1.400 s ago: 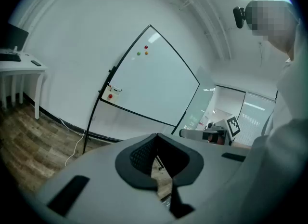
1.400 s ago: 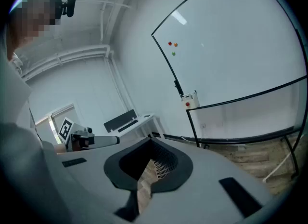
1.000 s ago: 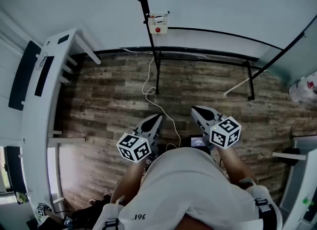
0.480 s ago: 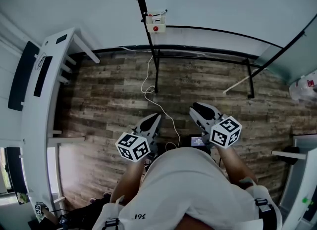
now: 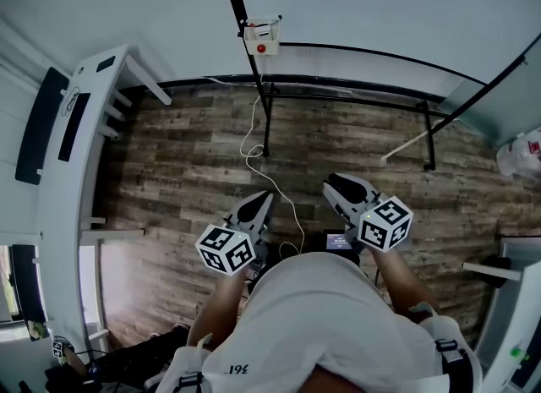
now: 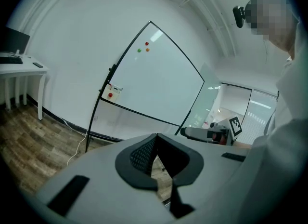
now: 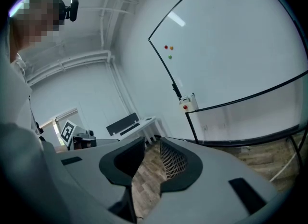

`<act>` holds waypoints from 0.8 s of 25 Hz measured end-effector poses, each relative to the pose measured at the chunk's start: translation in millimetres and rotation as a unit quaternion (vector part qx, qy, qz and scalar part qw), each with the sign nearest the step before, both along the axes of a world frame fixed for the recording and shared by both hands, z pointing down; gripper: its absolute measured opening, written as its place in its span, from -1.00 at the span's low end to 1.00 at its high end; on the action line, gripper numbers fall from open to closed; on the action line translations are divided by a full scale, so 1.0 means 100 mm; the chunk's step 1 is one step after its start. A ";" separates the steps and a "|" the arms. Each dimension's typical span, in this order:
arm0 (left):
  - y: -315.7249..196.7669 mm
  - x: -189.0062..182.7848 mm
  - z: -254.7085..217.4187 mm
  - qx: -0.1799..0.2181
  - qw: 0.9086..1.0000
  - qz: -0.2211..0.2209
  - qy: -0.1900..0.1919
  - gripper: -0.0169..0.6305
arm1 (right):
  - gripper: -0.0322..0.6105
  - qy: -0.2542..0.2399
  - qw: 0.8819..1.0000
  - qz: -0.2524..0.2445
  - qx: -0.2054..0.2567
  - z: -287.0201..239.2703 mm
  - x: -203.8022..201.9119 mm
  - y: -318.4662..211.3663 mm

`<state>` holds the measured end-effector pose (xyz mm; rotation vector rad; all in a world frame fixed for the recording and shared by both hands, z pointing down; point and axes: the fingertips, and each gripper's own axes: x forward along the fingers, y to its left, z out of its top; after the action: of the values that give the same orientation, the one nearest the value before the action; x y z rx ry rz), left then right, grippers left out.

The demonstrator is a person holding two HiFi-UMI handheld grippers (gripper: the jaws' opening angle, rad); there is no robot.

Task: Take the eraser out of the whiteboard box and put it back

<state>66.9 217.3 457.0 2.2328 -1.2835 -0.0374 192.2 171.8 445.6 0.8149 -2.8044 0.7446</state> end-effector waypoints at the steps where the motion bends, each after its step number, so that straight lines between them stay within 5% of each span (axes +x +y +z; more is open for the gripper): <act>1: -0.01 0.03 0.01 -0.001 1.000 -0.003 0.000 -0.92 | -0.58 0.000 1.000 -0.002 -0.002 0.01 0.02 -0.02; 20: -0.18 0.36 0.02 0.002 0.999 -0.049 -0.006 -0.92 | -0.59 0.005 0.999 -0.042 0.000 0.00 0.26 -0.35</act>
<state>102.6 199.5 459.1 2.1748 -1.4000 -0.0648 218.4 136.4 445.3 0.6923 -2.8094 0.7262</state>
